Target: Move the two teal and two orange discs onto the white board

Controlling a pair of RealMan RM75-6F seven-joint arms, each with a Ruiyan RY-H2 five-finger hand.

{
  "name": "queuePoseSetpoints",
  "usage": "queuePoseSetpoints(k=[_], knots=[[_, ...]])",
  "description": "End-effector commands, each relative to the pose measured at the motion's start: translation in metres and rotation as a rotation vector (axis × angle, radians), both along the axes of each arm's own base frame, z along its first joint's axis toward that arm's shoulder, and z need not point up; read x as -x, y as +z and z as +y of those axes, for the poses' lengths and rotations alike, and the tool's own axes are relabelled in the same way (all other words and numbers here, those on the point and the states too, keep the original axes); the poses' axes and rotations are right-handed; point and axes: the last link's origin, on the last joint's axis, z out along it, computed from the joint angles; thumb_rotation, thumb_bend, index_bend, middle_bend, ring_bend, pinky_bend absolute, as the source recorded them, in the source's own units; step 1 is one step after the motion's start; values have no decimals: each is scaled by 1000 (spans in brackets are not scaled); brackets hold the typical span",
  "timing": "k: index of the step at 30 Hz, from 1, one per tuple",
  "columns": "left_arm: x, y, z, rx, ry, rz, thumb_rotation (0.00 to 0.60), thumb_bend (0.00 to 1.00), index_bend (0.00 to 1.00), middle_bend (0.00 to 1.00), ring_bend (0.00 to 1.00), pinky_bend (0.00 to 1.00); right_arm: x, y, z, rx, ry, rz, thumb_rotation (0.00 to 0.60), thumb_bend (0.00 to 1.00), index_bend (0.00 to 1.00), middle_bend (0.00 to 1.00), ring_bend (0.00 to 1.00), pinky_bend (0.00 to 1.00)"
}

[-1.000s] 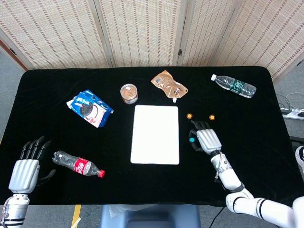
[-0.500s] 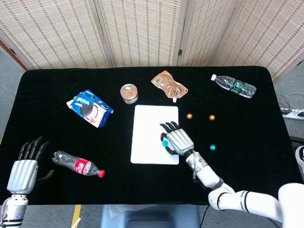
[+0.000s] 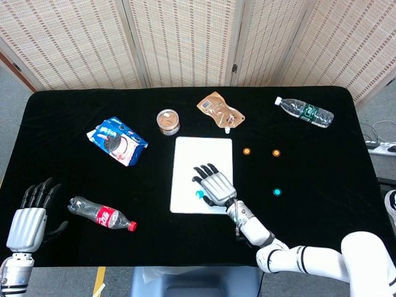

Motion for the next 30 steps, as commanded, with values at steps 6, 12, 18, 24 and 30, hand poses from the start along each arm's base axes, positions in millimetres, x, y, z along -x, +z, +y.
queuePoseSetpoints(k=[6, 12, 18, 24, 30], knots=[[-5, 0, 2, 0, -16, 2, 600, 253, 142, 43, 63, 0, 52, 43, 7, 92, -79, -10, 600, 452, 303, 79, 0, 0], [-8, -2, 4, 6, -21, 3, 600, 252, 142, 43, 63, 0, 112, 74, 24, 149, -175, 31, 600, 452, 327, 80, 0, 0], [-14, -6, 6, 17, -38, 5, 600, 252, 142, 43, 63, 0, 157, 89, 36, 174, -281, 39, 600, 452, 329, 80, 0, 0], [-16, -6, 6, 19, -43, 7, 600, 252, 142, 43, 63, 0, 185, 90, 41, 183, -348, 46, 600, 452, 341, 80, 0, 0], [-16, -8, 6, 23, -41, 8, 600, 252, 142, 43, 63, 0, 198, 88, 38, 188, -383, 45, 600, 453, 348, 80, 0, 0]])
